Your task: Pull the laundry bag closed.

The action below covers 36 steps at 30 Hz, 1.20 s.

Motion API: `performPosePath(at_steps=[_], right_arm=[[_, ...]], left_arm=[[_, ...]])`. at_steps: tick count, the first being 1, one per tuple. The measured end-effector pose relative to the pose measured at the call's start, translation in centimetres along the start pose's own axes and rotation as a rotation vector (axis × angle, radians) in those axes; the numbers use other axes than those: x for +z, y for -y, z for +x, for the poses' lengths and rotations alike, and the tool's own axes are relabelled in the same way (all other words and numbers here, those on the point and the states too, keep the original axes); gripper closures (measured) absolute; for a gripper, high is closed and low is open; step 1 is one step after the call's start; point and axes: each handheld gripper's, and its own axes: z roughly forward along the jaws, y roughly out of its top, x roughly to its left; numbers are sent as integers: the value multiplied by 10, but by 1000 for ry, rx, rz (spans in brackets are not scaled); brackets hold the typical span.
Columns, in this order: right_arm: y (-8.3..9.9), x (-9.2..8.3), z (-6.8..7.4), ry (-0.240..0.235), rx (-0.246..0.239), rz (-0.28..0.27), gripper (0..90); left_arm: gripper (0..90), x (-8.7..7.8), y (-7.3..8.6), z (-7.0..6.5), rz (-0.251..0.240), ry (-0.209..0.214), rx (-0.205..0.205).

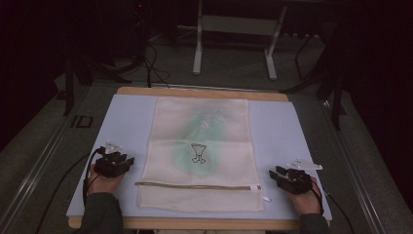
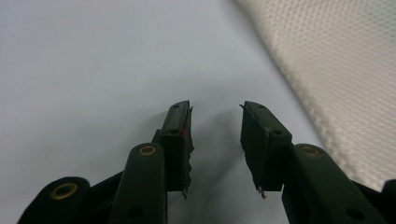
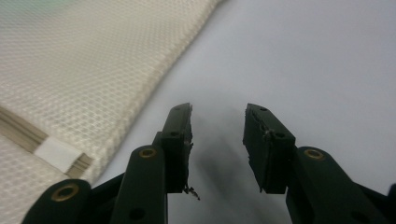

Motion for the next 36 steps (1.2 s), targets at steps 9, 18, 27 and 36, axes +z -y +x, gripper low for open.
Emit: performPosePath(at_steps=[9, 18, 27, 36], right_arm=[[0, 3, 3, -24, -1, 28, 638], [-4, 3, 8, -54, -14, 25, 642], [-8, 2, 17, -73, -45, 40, 649], [-12, 3, 25, -94, -67, 45, 651]], left_arm=[[635, -4, -2, -3, -2, 38, 22], [628, -8, -4, -5, -22, 74, 28], [616, -11, -5, -3, -29, 105, 29], [609, -12, -7, -5, -34, 103, 44]])
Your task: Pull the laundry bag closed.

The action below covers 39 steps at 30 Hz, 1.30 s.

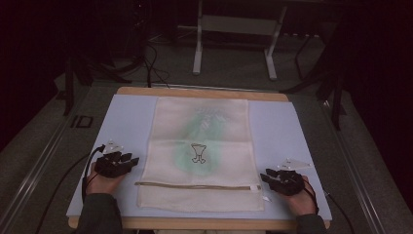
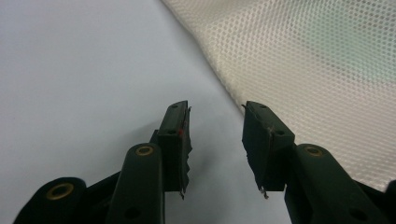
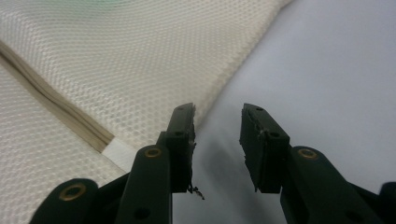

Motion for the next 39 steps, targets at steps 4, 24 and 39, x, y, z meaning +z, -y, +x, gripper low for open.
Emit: performPosePath(at_steps=[4, 24, 39], right_arm=[[-3, 2, 5, -12, -17, 1, 651], [-33, 14, 37, -106, -108, 18, 682], [-54, 26, 59, -158, -171, 34, 679]], left_arm=[[617, -1, 0, 1, -3, 0, -2], [621, 2, -2, -1, 2, 26, 16], [621, 2, -2, -1, 1, 35, 11]])
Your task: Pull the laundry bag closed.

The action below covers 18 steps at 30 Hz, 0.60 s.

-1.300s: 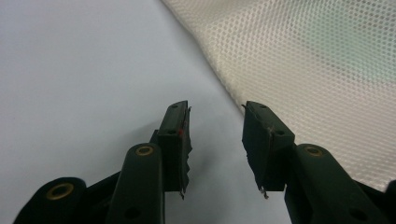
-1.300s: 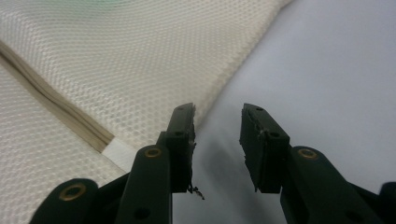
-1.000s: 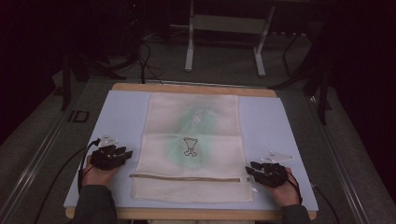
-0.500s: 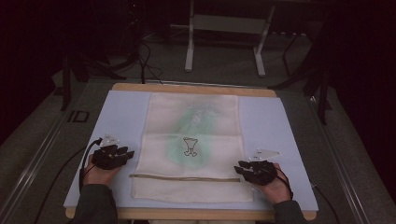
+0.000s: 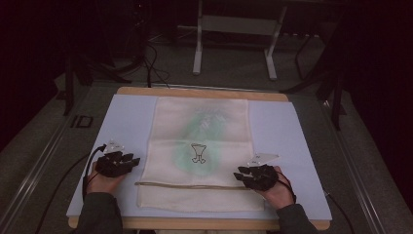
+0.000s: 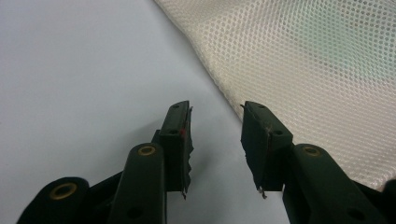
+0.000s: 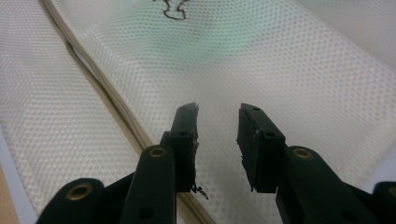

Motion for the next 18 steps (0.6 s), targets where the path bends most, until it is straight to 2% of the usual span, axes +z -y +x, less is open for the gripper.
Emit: performPosePath(at_steps=[9, 18], right_arm=[[-16, 13, 13, -35, -58, 17, 687], [-29, 24, 23, -63, -87, 18, 690]], left_arm=[[620, 0, 0, 1, 6, 6, -1], [620, 1, 0, 1, 21, 27, 9]])
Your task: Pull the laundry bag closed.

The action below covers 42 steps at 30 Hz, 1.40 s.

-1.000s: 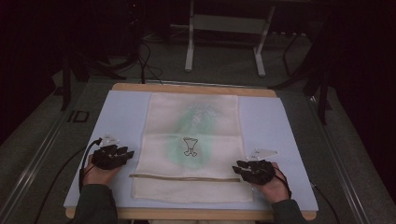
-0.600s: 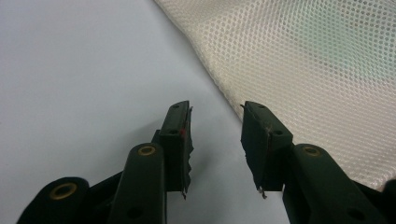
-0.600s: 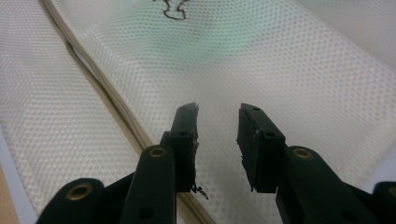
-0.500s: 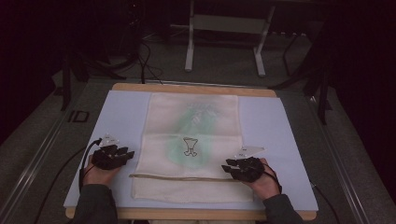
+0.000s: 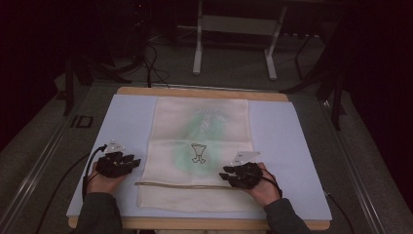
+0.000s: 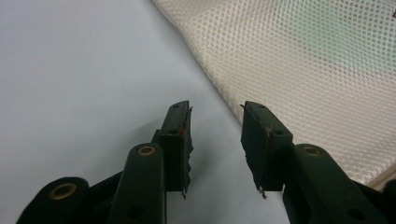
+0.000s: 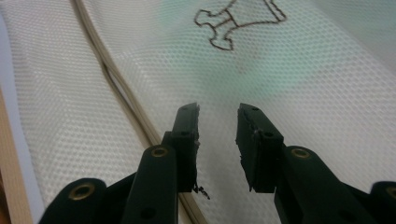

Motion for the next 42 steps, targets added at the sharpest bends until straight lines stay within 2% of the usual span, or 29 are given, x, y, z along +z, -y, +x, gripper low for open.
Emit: performPosePath(at_steps=[16, 25, 42], right_arm=[[-23, 23, 18, -56, -63, 14, 692], [-33, 32, 26, -79, -79, 10, 690], [-49, 48, 38, -112, -122, 18, 689]], left_arm=[[619, 2, 0, 0, 17, 9, 11], [624, 0, -1, 1, 7, 38, 4], [627, 0, -1, 0, 12, 50, 14]])
